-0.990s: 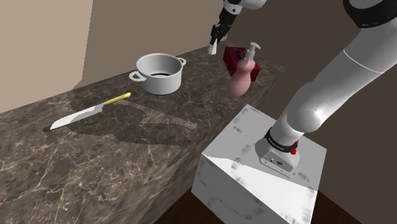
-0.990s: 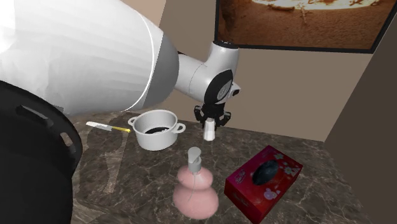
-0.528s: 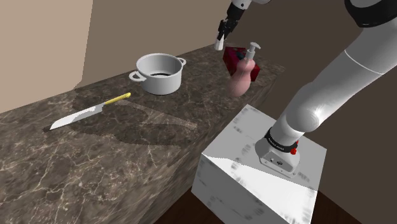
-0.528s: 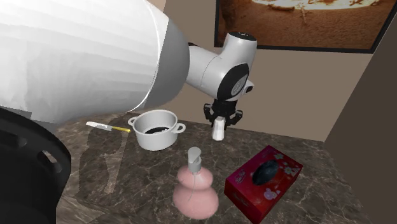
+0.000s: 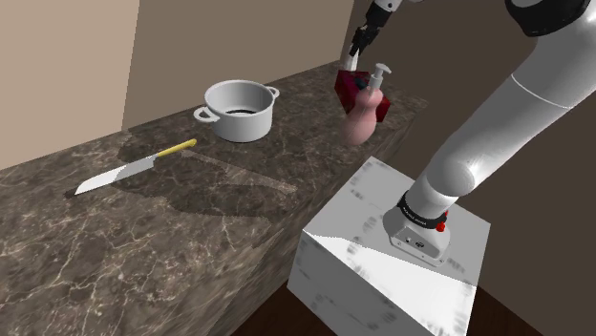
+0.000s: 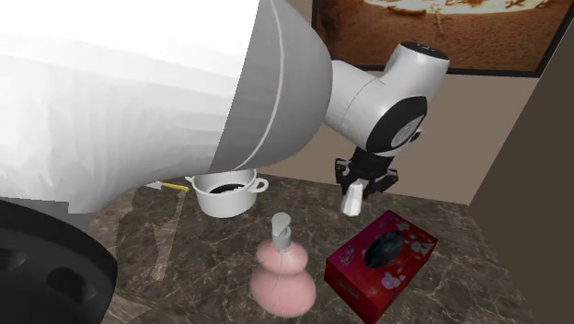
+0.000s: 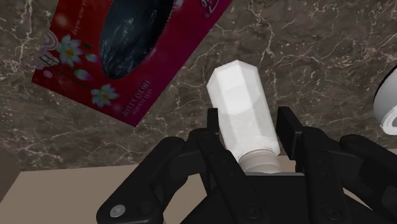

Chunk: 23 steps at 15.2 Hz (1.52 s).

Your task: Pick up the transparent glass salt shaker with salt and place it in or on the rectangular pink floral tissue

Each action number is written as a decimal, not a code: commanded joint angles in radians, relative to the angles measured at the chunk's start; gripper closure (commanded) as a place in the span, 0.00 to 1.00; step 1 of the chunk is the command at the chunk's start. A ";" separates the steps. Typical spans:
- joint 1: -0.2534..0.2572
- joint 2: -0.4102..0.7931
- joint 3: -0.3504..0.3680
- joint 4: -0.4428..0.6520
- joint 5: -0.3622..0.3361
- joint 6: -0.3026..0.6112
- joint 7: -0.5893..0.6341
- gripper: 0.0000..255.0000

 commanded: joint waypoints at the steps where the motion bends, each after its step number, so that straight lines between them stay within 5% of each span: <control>1: -0.018 0.014 -0.029 0.023 0.011 -0.021 -0.050 1.00; 7: -0.091 0.126 -0.128 0.155 0.088 -0.108 -0.234 1.00; 23: -0.096 0.185 -0.124 0.001 0.160 0.079 -0.319 1.00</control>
